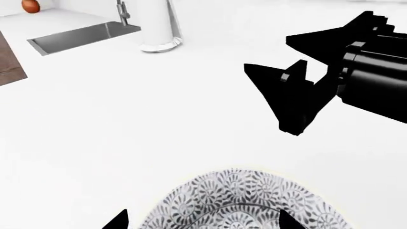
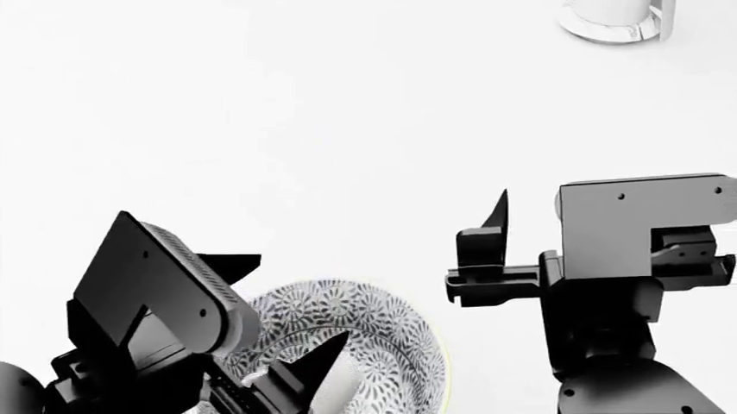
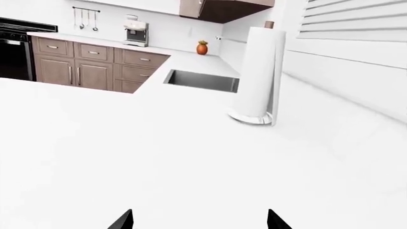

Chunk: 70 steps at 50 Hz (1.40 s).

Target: Place the cup inside the bowl on the dining table and move the bowl to any counter.

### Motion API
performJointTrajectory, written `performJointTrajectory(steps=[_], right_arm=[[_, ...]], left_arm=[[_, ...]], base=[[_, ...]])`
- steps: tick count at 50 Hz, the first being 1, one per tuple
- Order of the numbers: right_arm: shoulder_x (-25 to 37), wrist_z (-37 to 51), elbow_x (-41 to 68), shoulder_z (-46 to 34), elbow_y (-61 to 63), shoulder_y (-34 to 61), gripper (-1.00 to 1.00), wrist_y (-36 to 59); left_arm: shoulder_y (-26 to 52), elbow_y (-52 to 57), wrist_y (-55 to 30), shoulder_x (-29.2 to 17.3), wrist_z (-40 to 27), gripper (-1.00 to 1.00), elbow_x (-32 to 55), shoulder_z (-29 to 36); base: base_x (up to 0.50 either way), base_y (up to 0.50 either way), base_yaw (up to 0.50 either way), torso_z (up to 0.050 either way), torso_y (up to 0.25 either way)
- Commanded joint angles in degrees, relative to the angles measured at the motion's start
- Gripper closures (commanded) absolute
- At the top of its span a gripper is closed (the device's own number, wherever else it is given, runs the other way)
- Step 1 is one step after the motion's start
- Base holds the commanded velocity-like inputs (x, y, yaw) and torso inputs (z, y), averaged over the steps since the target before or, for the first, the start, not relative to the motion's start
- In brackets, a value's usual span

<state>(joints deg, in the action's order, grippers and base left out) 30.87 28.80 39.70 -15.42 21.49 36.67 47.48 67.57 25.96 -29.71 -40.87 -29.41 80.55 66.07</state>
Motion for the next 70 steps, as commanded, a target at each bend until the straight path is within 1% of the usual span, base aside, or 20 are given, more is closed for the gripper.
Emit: performJointTrajectory(steps=[1,2,7,9,11,13,15,16,17,20,21,24,25,28,31,43,54,65,68,70], right_arm=[[-0.56,0.84,0.99,1.64,-0.41,-0.39,-1.00,-0.40],[-0.09,0.73,1.11,1.58,0.15,-0.29,-1.00,-0.04],[-0.01,0.80,2.12,2.28,0.83,-0.42,-1.00,0.25],[0.27,0.27,3.61,3.19,2.68,-0.64,-1.00,0.13],[0.05,-0.95,7.92,6.53,3.59,-1.27,-1.00,-0.24],[-0.35,-2.98,12.98,9.92,3.03,-1.57,-1.00,-0.54],[1.36,-6.00,17.46,9.92,1.91,0.25,-1.00,2.90],[2.31,-5.67,18.67,10.09,1.64,0.94,-1.00,4.68],[3.40,-5.09,18.83,9.58,1.78,1.44,-1.00,6.37],[3.85,-5.87,25.46,11.31,1.64,2.34,-1.00,9.57],[3.70,-5.97,28.14,11.57,1.52,2.97,-1.00,10.98],[3.56,-3.86,33.69,12.55,0.51,6.02,-1.00,14.26],[2.28,-7.71,40.47,10.18,-8.08,8.90,-1.00,19.88],[2.01,-8.80,39.59,9.21,-8.23,7.81,-1.00,19.55],[2.04,-9.56,38.82,9.04,-7.80,8.04,-1.00,18.87],[-0.01,-9.16,38.88,6.79,-9.76,7.56,-1.00,19.34],[0.49,-12.53,36.03,2.33,-16.99,12.19,-1.00,22.02],[0.49,-14.84,36.97,0.05,-22.71,15.89,-1.00,25.34],[0.94,-15.78,37.70,-0.32,-22.60,14.94,-1.00,25.95],[1.05,-16.08,37.61,-0.66,-22.40,14.73,-1.00,25.99]], left_arm=[[0.04,1.97,1.78,-2.17,-2.36,-1.00,-0.38,-1.97],[-0.99,0.20,2.15,-2.13,-3.46,-1.00,-2.99,-1.33],[-3.81,-1.00,6.30,-4.76,-5.71,-1.00,-5.30,-3.19],[-5.61,-0.15,9.21,-7.21,-5.94,-1.00,-5.20,-4.71],[-7.32,0.16,11.27,-8.79,-7.82,-1.00,-6.40,-5.48],[-7.19,0.04,9.96,-9.24,-9.72,-1.00,-7.66,-4.84],[-7.60,-0.69,9.86,-10.05,-11.00,-1.00,-9.13,-4.67],[-8.61,-0.28,11.04,-11.31,-11.03,-1.00,-9.36,-5.02],[-8.74,-0.79,10.95,-11.13,-11.31,-1.00,-9.54,-4.91],[-9.78,-0.65,11.97,-11.87,-12.32,-1.00,-10.04,-5.17],[-10.42,0.08,12.93,-13.08,-12.92,-1.00,-9.96,-5.69],[-12.84,0.02,15.72,-13.47,-13.80,-1.00,-11.04,-6.02],[-12.94,1.23,12.73,-13.42,-18.58,-1.00,-15.26,-4.18],[-12.06,0.88,12.02,-11.86,-19.61,-1.00,-15.42,-4.25],[-12.82,0.95,13.04,-12.87,-19.17,-1.00,-15.33,-4.57],[-13.25,1.15,13.12,-13.30,-18.91,-1.00,-15.02,-4.60],[-12.78,0.20,11.91,-11.90,-18.24,-1.00,-15.21,-3.95],[-13.67,0.88,13.24,-13.81,-18.36,-1.00,-14.91,-4.76],[-14.59,1.90,14.55,-16.15,-18.89,-1.00,-14.43,-5.54],[-14.24,1.34,14.17,-15.20,-19.20,-1.00,-14.58,-5.46]], base=[[0.00,0.00,0.00,0.000,0.000],[0.00,0.00,0.00,0.000,0.000],[0.00,0.00,0.00,0.000,0.000],[0.00,0.00,0.00,0.000,0.000],[0.00,0.00,0.00,0.000,0.000],[0.00,0.00,0.00,0.000,0.000],[0.00,0.00,0.00,0.000,0.000],[0.00,0.00,0.00,0.000,0.000],[0.00,0.00,0.00,0.000,0.000],[0.00,0.00,0.00,0.000,0.000],[0.00,0.00,0.00,0.000,0.000],[0.00,0.00,0.00,0.000,0.000],[0.00,0.00,0.00,0.000,0.000],[0.00,0.00,0.00,0.000,0.000],[0.00,0.00,0.00,0.000,0.000],[0.00,0.00,0.00,0.000,0.000],[0.00,0.00,0.00,0.000,0.000],[0.00,0.00,0.00,0.000,0.000],[0.00,0.00,0.00,0.000,0.000],[0.00,0.00,0.00,0.000,0.000]])
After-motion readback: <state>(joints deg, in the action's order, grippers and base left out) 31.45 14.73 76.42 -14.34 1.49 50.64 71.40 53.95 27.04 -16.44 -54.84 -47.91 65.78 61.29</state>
